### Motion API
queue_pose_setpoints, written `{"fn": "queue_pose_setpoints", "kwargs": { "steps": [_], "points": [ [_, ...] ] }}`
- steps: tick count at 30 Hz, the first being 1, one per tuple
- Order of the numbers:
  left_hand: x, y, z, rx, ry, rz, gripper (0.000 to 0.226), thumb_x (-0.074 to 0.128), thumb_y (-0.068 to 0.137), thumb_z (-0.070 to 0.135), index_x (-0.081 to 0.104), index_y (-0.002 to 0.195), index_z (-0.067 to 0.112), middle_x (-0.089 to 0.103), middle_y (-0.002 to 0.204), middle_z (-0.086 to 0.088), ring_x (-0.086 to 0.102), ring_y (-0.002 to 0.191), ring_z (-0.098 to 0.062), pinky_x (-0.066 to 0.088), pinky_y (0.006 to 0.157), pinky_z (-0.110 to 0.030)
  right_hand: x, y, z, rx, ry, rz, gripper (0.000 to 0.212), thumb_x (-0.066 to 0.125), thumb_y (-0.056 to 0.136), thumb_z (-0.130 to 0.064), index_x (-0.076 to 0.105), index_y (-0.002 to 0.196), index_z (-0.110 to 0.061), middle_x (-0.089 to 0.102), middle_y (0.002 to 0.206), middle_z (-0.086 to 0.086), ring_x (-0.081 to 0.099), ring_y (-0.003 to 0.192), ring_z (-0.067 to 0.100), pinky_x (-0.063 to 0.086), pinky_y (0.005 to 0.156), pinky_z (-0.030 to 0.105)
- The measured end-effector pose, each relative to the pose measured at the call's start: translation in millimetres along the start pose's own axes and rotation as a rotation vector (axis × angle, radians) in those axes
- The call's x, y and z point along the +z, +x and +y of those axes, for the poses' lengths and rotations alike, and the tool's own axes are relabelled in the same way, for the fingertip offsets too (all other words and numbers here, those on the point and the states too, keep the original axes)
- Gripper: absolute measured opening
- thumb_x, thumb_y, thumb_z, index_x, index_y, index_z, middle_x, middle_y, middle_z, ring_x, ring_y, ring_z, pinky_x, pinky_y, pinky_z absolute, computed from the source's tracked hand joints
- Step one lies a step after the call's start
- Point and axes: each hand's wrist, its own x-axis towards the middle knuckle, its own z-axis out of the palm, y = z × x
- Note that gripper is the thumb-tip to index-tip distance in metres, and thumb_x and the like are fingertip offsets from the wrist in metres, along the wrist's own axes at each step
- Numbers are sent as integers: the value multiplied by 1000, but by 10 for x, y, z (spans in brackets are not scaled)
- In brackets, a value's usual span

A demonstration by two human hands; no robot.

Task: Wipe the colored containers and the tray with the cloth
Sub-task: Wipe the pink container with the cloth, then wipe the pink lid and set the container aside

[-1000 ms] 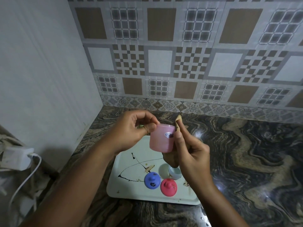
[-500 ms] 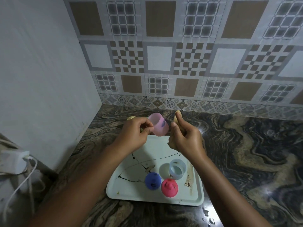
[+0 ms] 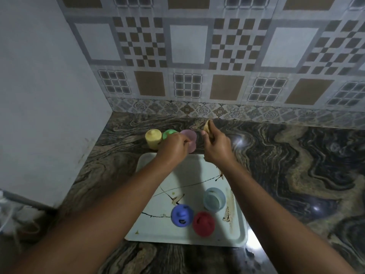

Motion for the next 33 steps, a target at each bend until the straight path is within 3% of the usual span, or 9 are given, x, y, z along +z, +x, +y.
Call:
{"fn": "queue_pose_setpoints", "kwargs": {
  "steps": [4, 6, 10, 20, 23, 26, 28, 31, 33],
  "points": [
    [165, 131, -56, -34, 57, -47, 20, 57, 90, 16, 72, 81, 7, 70, 79, -13, 64, 73, -32, 49, 58, -34, 94, 57, 78, 20, -1, 1, 57, 55, 102, -33, 40, 152, -12, 63, 135, 12, 58, 125, 25, 36, 89, 13],
    [220, 181, -62, -34, 86, -69, 19, 56, 90, 14, 71, 79, 7, 68, 78, -14, 63, 72, -33, 40, 57, -30, 139, 75, 127, 33, 12, -19, 57, 56, 101, -32, 40, 152, -14, 64, 135, 12, 59, 125, 25, 41, 96, 19],
    [303, 236, -76, -51, 123, -132, 16, 56, 89, 9, 70, 82, 9, 68, 82, -13, 64, 77, -32, 37, 60, -30, 201, 103, 221, 31, -25, -40, 57, 56, 100, -33, 39, 153, -17, 65, 134, 13, 61, 123, 30, 51, 100, 37],
    [371, 239, -127, -65, 188, -162, 16, 56, 89, 13, 71, 92, 10, 69, 95, -13, 66, 88, -34, 49, 65, -35, 230, 46, 289, 1, -31, -55, 57, 59, 99, -33, 42, 152, -18, 65, 134, 11, 60, 125, 27, 48, 101, 32],
    [325, 183, -129, -6, 188, -111, 25, 55, 86, 22, 70, 104, 13, 68, 107, -11, 66, 95, -33, 56, 72, -39, 161, 23, 261, 22, -7, -62, 58, 57, 99, -38, 40, 152, -20, 69, 127, 12, 64, 119, 28, 53, 98, 37],
    [205, 45, -83, 33, 105, -17, 35, 54, 86, 29, 69, 115, 16, 68, 114, -9, 65, 101, -30, 57, 79, -41, 35, -34, 166, 30, 91, -26, 60, 58, 99, -39, 41, 152, -18, 64, 135, 4, 59, 123, 11, 50, 103, 31],
    [110, -90, -33, 51, 51, 70, 30, 61, 87, 23, 70, 114, 13, 70, 109, -10, 66, 97, -30, 56, 78, -39, -50, -123, 88, 35, 137, 2, 61, 57, 97, -44, 42, 151, -21, 64, 136, -1, 59, 118, 3, 50, 102, 27],
    [-19, -401, 70, 57, -45, 95, 20, 67, 87, 20, 73, 104, 13, 74, 97, -6, 68, 77, -25, 55, 67, -35, -174, -374, -69, 43, 230, -14, 62, 54, 93, -55, 43, 149, -31, 74, 112, -5, 68, 84, 6, 60, 85, 43],
    [-57, -652, 110, 31, -113, 42, 19, 69, 88, 24, 74, 104, 15, 75, 97, -2, 67, 68, -21, 56, 67, -36, -272, -607, -180, 26, 212, -41, 58, 54, 95, -50, 45, 148, -29, 73, 110, -6, 70, 85, 7, 60, 83, 41]
  ]
}}
